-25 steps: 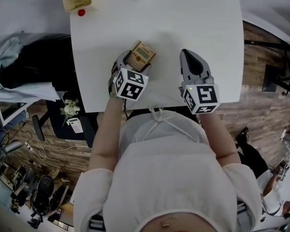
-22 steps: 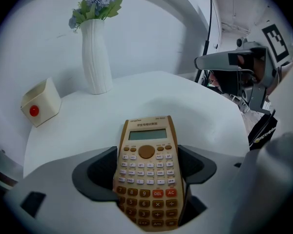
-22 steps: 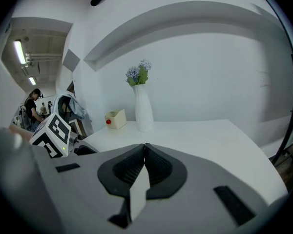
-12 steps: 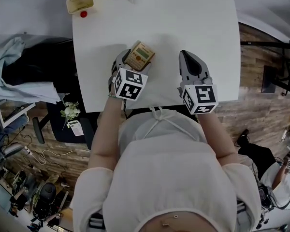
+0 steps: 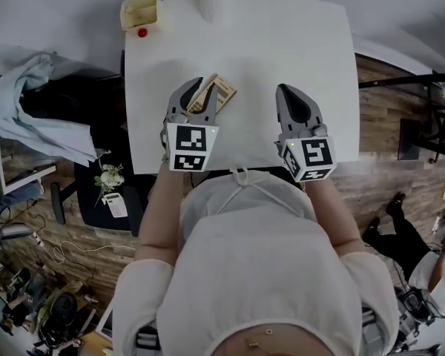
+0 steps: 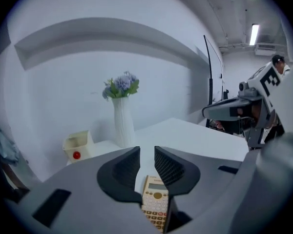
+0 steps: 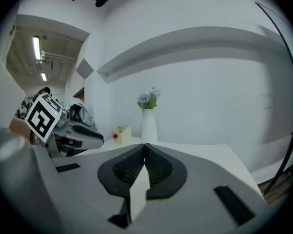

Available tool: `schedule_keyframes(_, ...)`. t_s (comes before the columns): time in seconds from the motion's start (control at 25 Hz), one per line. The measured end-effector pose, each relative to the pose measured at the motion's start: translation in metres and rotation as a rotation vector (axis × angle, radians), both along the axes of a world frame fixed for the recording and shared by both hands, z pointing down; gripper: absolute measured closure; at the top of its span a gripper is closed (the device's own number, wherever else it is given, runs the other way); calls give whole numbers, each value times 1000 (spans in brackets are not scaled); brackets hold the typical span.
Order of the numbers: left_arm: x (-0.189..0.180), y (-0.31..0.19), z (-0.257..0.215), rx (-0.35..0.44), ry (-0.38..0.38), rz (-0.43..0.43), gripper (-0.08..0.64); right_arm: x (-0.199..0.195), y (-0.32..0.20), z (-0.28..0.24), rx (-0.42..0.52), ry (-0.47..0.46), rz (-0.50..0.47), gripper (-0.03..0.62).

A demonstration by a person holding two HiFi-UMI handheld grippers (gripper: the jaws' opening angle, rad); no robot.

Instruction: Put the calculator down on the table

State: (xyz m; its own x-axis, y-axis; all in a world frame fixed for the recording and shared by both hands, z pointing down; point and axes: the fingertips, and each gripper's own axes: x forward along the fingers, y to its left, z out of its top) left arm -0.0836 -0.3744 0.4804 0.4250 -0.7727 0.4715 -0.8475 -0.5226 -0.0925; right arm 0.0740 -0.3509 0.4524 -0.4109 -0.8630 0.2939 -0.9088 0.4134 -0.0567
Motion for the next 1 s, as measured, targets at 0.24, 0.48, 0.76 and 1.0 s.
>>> schedule_keyframes(0.24, -6, 11, -69, 175, 54, 4, 526, -4, 6, -37, 118, 68, -65, 586)
schedule_keyframes(0.48, -18, 25, -126, 311, 136, 7, 541, 0, 10, -72, 211, 46, -82, 586)
schedule_keyframes(0.76, -34, 37, -172, 401, 181, 4, 541, 0, 6, -108, 297, 40, -134, 588)
schedule_keyframes(1.0, -32, 35, -184, 419, 251, 7, 541, -1, 7, -112, 312, 50, -168, 589)
